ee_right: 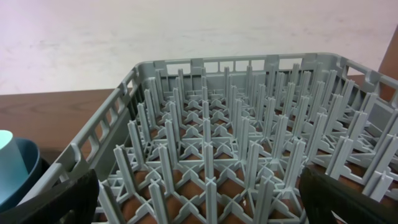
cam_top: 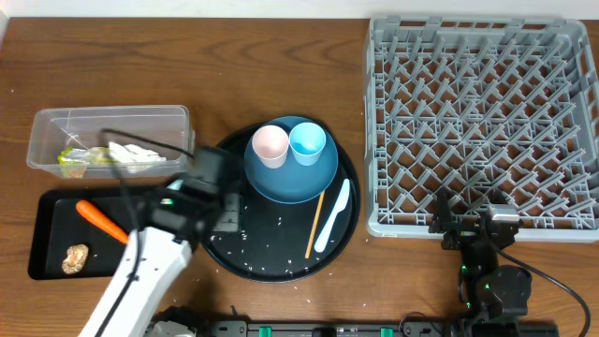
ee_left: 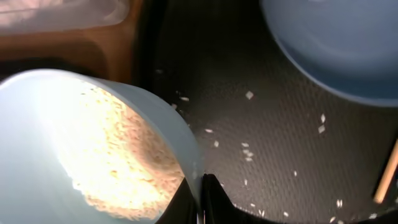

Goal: Sort waste into correct bins and load items into the dishwasher rack
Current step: 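Carry the rice bowl with the left gripper over the small black tray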

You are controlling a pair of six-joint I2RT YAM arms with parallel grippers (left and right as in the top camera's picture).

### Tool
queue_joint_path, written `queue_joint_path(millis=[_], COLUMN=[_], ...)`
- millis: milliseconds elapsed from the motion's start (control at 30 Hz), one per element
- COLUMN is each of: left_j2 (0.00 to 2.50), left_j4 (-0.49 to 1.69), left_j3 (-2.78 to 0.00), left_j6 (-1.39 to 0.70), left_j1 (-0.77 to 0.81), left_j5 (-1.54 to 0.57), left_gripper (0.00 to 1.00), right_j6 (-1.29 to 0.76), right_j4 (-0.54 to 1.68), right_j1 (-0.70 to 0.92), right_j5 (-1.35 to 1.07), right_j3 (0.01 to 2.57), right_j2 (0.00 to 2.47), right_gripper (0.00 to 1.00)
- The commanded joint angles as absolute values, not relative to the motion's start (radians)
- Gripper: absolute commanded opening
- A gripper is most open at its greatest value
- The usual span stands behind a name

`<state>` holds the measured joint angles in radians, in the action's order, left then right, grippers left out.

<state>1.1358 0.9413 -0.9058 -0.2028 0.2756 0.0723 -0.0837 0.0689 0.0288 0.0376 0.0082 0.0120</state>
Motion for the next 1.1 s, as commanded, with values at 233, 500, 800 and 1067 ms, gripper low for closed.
queue_joint_path(millis=[233, 500, 800, 1067], left_j2=[1.110, 1.140, 1.209, 1.210], left_j4=[0.875, 0.852, 0.744, 0.695], left_j3=[-0.932, -0.931, -0.883, -0.839], left_j6=[-0.001, 0.086, 0.105, 0.102], left_j1=[-0.229, -0.604, -0.739, -0.852], left_j5=[-0.488, -0.730, -0.839, -0.869], left_gripper=[0.06, 0.06, 0.06, 0.06], right_j6=[-0.089, -0.089, -0.089, -0.089], right_j4=[0.070, 0.070, 0.070, 0.070], right_j1=[0.025, 0.025, 0.025, 0.025], right_j5=[0.044, 0.044, 0.044, 0.044], right_j3=[0.006, 0.006, 0.006, 0.006], right_j2=[0.010, 0.010, 0.010, 0.010], right_gripper=[0.99, 0.99, 0.99, 0.99])
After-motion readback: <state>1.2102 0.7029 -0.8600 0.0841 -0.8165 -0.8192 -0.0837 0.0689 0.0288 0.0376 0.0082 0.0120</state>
